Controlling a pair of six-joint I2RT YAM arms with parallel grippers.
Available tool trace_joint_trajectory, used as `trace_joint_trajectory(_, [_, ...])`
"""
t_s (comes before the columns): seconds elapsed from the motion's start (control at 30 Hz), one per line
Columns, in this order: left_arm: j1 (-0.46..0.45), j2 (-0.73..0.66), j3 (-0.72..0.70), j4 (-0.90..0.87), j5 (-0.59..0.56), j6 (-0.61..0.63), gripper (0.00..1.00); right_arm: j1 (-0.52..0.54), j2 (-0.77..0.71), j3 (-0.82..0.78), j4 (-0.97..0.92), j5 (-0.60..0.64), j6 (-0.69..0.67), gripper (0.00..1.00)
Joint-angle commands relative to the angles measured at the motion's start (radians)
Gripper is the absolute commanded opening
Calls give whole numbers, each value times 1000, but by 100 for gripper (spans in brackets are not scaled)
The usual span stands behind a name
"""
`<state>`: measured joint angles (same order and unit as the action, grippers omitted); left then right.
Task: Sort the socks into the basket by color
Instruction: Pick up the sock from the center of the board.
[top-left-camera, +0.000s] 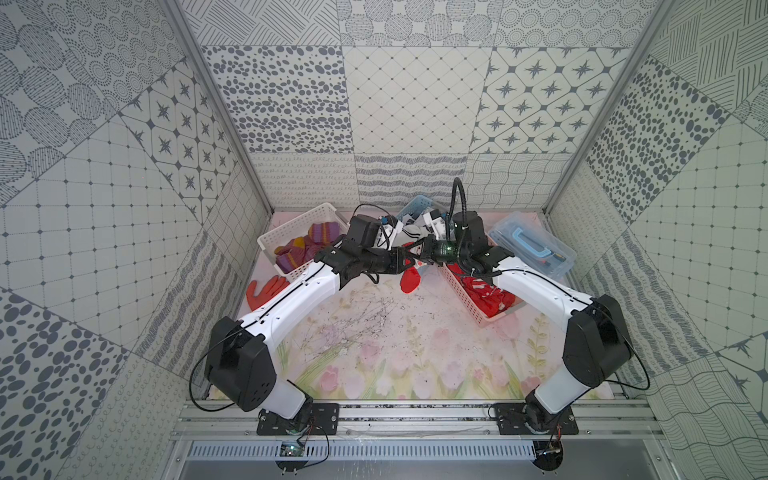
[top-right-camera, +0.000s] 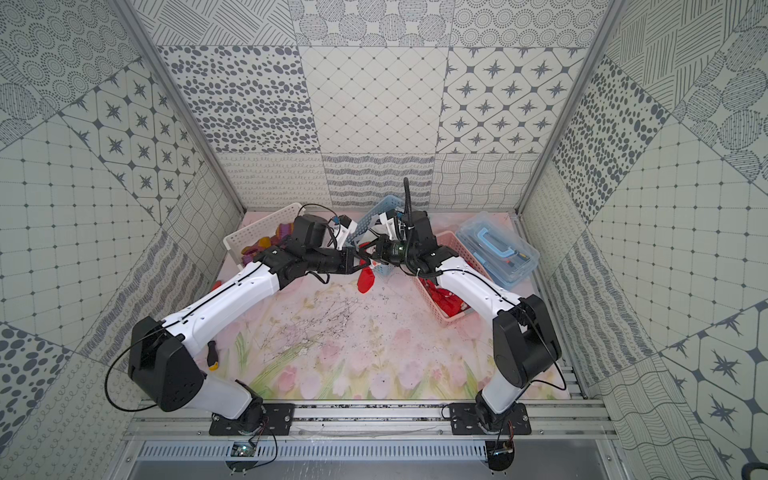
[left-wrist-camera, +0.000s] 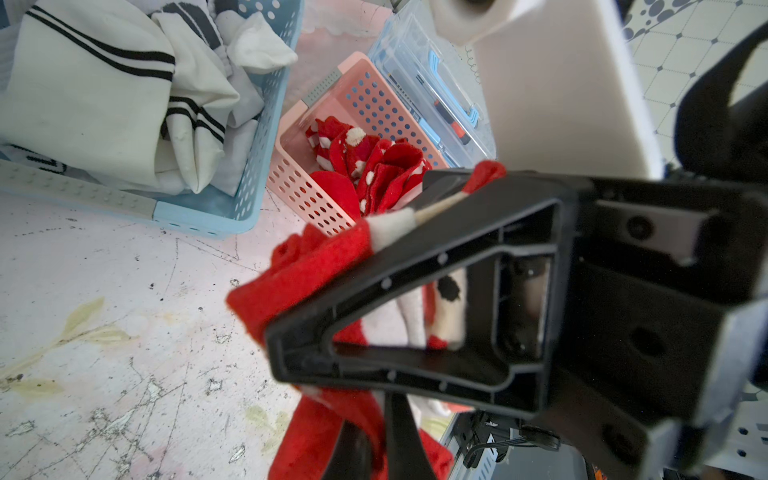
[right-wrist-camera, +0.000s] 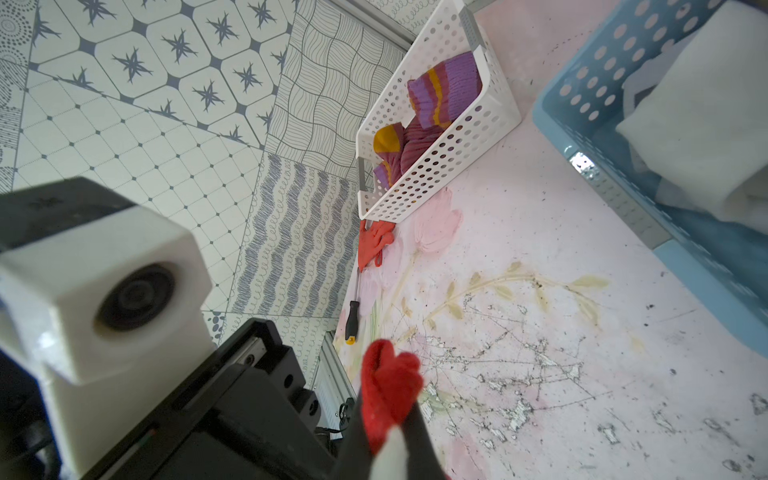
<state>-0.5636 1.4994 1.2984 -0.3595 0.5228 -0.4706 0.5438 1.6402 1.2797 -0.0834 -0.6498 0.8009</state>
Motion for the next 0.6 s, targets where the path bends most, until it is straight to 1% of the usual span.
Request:
trace_joint_trajectory(0.0, [-2,-2,33,67,1,18,20,-1,-34,-15,-73,13,-38,0])
trace_joint_trajectory(0.03, [-3,-1,34,61,-6,19,31,-10,-43,-13,-89,21,-46,0])
trace_joint_trajectory(0.1, [-3,-2,38,42,-21,25,48,-34,-57,-8,-128,42,-65,0])
trace_joint_trajectory(0.17, [-3,-7,36,24,-44,30,55,-67,-73,-2,-167,65,-86,0])
trace_joint_trajectory(0.23, [-2,-18,34,2,-73,37,59,-108,-82,11,-215,93,-112,0])
trace_joint_trajectory(0.33, [-2,-32,30,-35,-114,44,61,-171,-77,34,-266,125,-146,0])
trace_joint_trajectory(0.57, [1,-64,10,-80,-200,37,63,-289,3,119,-339,225,-231,0])
